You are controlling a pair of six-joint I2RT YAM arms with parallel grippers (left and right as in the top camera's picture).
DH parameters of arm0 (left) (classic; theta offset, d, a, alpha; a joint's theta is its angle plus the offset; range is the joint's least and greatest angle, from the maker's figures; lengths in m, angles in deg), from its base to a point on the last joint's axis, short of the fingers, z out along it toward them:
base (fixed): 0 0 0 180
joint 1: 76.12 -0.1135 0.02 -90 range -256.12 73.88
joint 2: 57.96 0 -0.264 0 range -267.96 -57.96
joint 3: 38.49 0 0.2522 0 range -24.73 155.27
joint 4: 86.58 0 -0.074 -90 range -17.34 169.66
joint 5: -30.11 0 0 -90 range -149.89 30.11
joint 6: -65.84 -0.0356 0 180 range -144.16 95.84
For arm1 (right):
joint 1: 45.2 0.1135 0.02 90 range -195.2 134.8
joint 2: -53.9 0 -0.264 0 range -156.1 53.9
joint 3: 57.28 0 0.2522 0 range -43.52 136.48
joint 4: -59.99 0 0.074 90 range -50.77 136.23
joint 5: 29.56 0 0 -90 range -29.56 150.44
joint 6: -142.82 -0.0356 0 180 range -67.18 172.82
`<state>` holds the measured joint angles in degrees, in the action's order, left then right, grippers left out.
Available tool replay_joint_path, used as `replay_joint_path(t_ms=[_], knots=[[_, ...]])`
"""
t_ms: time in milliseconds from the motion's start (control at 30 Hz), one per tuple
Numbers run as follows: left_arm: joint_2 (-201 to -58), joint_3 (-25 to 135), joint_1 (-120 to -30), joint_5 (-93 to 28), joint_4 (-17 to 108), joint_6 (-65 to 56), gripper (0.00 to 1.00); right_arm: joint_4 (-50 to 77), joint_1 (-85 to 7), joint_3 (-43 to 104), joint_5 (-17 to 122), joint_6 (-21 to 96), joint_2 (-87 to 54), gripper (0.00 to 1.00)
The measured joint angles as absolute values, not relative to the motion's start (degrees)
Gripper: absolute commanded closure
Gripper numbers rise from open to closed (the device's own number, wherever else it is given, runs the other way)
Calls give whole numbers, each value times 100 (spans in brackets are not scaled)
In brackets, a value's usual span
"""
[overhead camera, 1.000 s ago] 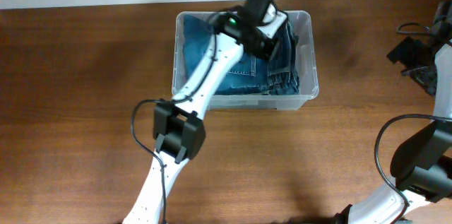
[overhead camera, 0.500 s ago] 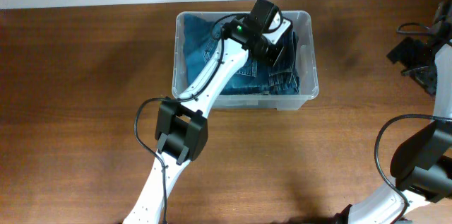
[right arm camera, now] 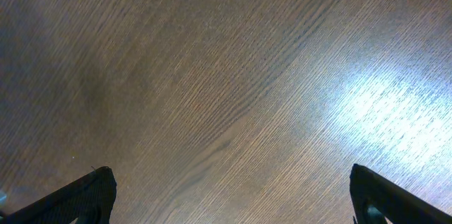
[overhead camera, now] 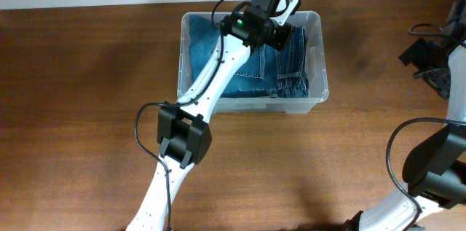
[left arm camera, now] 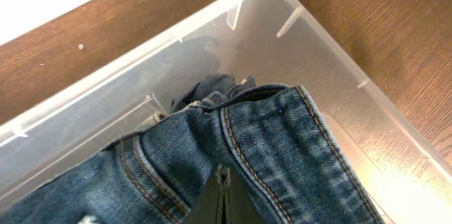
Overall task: Pack container
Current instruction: 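Push the dark-blue jeans down toward the container's right side with the left gripper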
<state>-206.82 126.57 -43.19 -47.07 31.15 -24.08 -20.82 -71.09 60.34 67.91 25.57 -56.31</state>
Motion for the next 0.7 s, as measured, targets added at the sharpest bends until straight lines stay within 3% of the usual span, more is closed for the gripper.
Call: replay_joint_path(t_ms=[300,700], knots=[[-21362,12712,-4312,-4681,3583,-2299,99,-2082,-7109,6034,6791,2557,-5631,2],[-21268,12878,-4312,-4685,3209,-2294,99,-2082,-7109,6031,6791,2555,-5631,2]])
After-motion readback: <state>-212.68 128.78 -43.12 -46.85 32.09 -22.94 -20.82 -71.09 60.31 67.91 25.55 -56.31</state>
